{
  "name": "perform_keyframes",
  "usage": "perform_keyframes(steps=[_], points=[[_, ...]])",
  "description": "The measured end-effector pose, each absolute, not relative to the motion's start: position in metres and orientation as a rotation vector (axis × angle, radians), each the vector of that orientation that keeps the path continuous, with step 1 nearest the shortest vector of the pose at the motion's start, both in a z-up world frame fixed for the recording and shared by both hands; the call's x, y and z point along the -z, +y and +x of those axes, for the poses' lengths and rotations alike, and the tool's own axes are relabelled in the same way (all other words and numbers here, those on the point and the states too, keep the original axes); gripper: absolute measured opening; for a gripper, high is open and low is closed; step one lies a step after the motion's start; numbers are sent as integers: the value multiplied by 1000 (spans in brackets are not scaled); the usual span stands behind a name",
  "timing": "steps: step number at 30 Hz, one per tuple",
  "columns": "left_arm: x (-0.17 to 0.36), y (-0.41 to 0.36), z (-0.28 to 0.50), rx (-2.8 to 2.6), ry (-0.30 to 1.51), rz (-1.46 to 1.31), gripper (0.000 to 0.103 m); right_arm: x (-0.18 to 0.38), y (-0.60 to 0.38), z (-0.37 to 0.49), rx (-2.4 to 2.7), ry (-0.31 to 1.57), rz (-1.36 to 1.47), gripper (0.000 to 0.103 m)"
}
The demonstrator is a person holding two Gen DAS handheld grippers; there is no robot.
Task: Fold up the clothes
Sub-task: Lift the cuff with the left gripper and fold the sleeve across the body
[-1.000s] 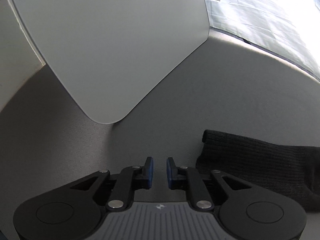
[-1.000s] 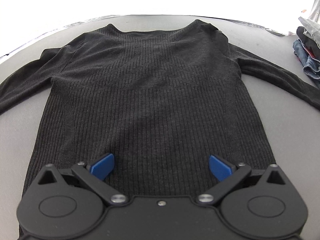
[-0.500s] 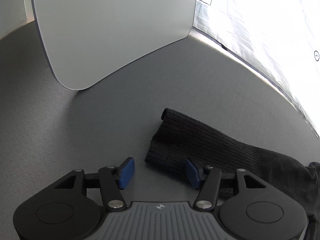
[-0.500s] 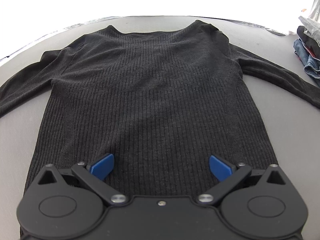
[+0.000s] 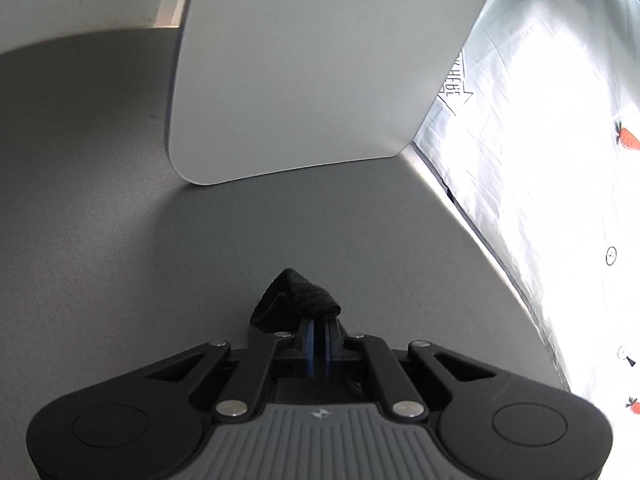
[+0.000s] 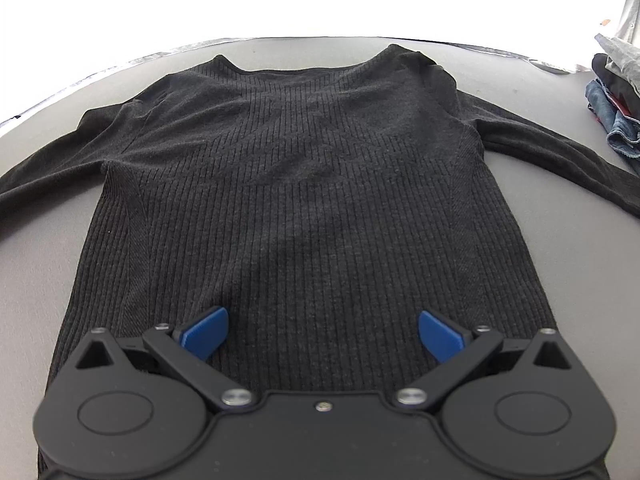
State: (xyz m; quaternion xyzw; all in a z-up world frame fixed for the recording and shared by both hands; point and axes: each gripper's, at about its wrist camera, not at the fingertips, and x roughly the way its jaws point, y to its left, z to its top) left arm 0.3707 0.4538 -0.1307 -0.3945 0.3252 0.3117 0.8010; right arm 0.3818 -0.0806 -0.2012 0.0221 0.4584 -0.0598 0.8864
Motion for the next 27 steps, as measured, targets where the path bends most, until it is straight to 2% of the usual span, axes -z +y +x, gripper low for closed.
perform_keyframes(steps=[3, 6, 8, 10, 18, 19, 20, 21, 27], points=[[157, 461, 374, -669, 787, -876, 9, 202, -81, 383, 119, 945, 44, 103], [163, 457, 368, -660, 787, -875, 19, 201, -81, 385, 114, 950, 40, 103], [163, 455, 365, -657, 782, -880, 32, 202, -81, 384, 116, 948, 45, 103], [166, 457, 366, -653, 787, -906, 34, 202, -81, 384, 118, 945, 45, 103], [169, 458, 371, -666, 767, -910, 32, 202, -80, 383, 120, 934, 46, 103], [169, 456, 374, -677, 765, -889, 27, 202, -80, 383, 120, 932, 47, 103], [169, 454, 376, -688, 765, -867, 17, 202, -80, 382, 118, 929, 46, 103], [169, 452, 379, -691, 769, -850, 13, 203, -81, 382, 118, 927, 46, 103], [138, 431, 384, -590, 687, -761, 9, 202, -81, 382, 117, 922, 49, 103]])
